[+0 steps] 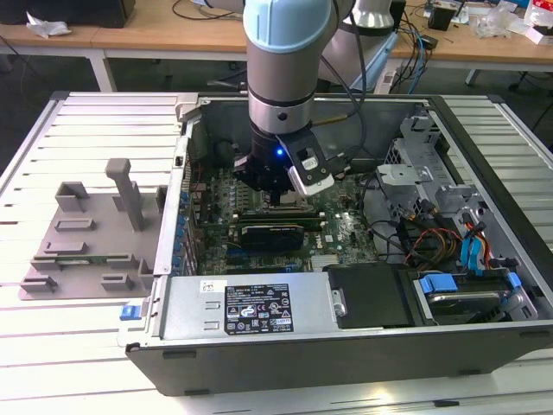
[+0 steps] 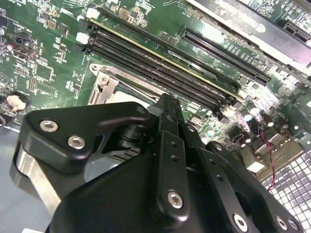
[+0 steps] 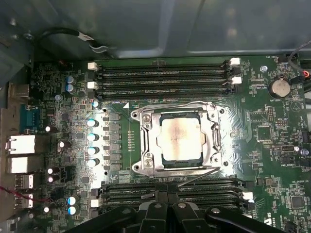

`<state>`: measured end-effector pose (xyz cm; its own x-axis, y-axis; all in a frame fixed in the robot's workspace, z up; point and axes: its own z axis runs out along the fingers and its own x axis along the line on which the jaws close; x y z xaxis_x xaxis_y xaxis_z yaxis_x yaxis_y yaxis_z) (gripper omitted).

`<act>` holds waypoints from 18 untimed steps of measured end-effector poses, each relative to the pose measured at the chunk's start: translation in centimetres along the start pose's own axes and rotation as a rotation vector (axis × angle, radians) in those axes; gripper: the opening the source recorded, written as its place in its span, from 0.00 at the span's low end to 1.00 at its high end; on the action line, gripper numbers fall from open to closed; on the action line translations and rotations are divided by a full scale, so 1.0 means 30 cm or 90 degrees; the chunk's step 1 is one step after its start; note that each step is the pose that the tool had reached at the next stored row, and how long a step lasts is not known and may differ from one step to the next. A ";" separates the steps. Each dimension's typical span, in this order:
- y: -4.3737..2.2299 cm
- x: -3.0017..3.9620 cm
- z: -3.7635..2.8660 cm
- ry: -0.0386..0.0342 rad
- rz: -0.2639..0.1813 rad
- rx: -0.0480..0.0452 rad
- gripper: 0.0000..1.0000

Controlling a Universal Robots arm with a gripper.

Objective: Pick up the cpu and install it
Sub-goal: 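Install the second cpu locking lever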

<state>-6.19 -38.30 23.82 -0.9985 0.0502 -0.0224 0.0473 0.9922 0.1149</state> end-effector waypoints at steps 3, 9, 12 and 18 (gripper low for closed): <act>0.000 0.000 0.001 0.0000 0.000 -0.0001 0.11; 0.000 0.000 0.005 -0.0002 0.000 -0.0003 0.11; -0.002 0.000 0.021 -0.0001 0.000 -0.0001 0.11; -0.007 0.006 0.059 -0.0001 0.000 -0.0018 0.11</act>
<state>-6.32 -38.30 22.03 -0.9985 0.0504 -0.0225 0.0474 0.9919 0.1177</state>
